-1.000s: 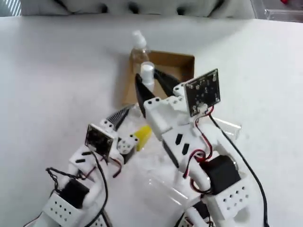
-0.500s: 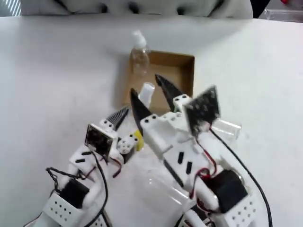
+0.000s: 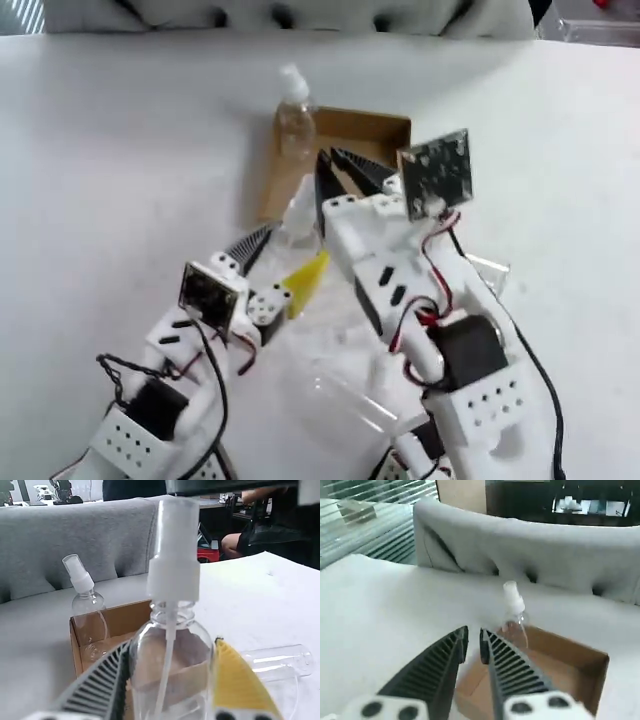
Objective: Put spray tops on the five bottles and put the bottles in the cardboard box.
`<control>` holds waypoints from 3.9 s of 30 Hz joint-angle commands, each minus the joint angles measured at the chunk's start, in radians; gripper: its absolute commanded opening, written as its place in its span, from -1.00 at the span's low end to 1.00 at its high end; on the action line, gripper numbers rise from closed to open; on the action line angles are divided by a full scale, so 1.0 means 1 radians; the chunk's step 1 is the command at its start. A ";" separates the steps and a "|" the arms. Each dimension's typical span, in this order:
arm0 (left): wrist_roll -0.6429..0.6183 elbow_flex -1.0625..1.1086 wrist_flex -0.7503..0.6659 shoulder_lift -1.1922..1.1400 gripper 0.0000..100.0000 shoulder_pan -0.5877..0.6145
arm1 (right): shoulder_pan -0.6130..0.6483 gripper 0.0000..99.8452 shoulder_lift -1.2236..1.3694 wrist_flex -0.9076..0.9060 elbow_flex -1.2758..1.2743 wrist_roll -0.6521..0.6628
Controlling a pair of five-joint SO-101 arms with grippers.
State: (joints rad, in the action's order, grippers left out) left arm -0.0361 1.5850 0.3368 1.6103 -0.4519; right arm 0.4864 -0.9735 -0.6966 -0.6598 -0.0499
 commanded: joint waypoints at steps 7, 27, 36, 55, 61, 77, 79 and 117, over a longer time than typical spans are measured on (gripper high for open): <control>-0.011 -0.012 -0.032 0.012 -0.96 0.007 | 0.081 -0.97 -0.050 -0.039 0.037 -0.006; -0.164 -0.150 0.086 0.004 -0.96 0.116 | -0.058 -0.97 -0.302 -0.119 -0.097 -0.009; -0.241 -0.264 0.132 0.001 -0.96 0.197 | 0.018 -0.97 -0.483 0.004 -0.416 -0.003; -0.296 -0.657 0.081 -0.447 -0.96 0.197 | 0.384 -0.97 -0.806 0.073 -0.660 0.000; -0.295 -0.749 0.170 -0.446 -0.96 0.088 | 0.383 -0.97 -0.823 0.073 -0.681 0.000; -0.189 -0.795 0.371 -0.289 -0.96 0.008 | 0.214 -0.97 -0.823 0.094 -0.681 0.000; -0.189 -0.795 0.396 -0.272 -0.96 0.008 | 0.214 -0.97 -0.823 0.091 -0.681 0.000; -0.110 -0.687 -0.683 -1.285 -0.96 0.232 | -0.786 -0.97 -0.733 0.142 -1.034 0.203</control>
State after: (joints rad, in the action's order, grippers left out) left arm -0.1588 0.9851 -0.2539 0.3920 -0.2294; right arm -0.2808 -1.7300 -0.5662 -1.6832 0.1465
